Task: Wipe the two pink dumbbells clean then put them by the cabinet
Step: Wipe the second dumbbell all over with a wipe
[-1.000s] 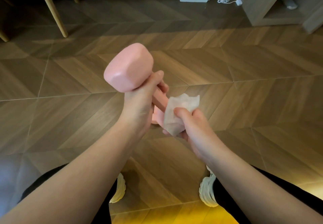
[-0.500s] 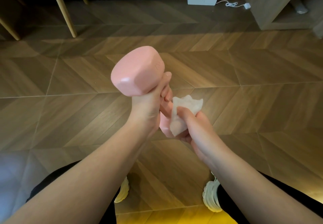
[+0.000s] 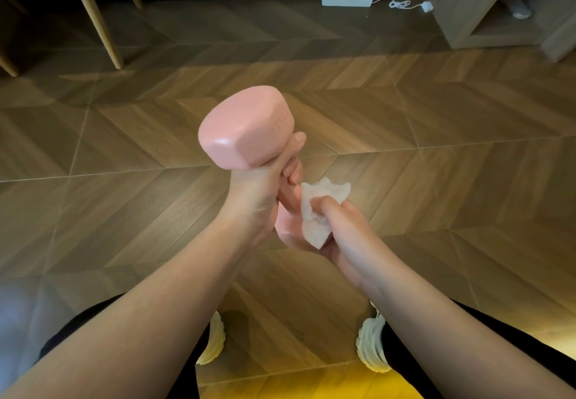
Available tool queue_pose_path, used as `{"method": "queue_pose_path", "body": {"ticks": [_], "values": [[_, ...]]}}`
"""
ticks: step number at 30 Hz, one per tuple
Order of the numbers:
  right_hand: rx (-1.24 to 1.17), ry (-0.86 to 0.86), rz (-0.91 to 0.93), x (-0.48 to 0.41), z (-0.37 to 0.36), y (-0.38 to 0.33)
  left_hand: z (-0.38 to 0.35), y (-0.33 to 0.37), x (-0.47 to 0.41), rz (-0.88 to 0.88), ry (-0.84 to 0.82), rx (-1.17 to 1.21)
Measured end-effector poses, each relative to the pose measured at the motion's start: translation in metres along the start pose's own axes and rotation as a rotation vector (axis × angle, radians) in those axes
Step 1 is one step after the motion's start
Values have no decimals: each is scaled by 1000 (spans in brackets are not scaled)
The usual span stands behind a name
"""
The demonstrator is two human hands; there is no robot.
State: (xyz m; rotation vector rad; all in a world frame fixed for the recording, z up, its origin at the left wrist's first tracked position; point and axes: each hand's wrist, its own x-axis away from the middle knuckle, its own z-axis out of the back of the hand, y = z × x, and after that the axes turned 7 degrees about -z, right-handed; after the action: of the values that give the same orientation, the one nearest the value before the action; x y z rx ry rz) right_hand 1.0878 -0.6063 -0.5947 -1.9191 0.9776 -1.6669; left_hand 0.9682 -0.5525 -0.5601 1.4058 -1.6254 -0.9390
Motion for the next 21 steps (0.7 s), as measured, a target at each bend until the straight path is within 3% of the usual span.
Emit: {"method": "queue_pose_path", "body": {"ticks": [3, 9, 11, 17, 21], "values": [[-6, -61, 15, 3, 0, 1, 7, 3, -4, -7, -3, 47], [7, 210, -43, -1, -16, 2, 4, -4, 0, 30, -81, -126], [-24, 155, -46, 0, -12, 0, 4, -1, -3, 26, -100, -119], [-150, -331, -241, 10, 8, -9, 7, 7, -5, 11, -146, 54], [-84, -222, -73, 9, 3, -4, 4, 8, -3, -21, -32, -6]]}}
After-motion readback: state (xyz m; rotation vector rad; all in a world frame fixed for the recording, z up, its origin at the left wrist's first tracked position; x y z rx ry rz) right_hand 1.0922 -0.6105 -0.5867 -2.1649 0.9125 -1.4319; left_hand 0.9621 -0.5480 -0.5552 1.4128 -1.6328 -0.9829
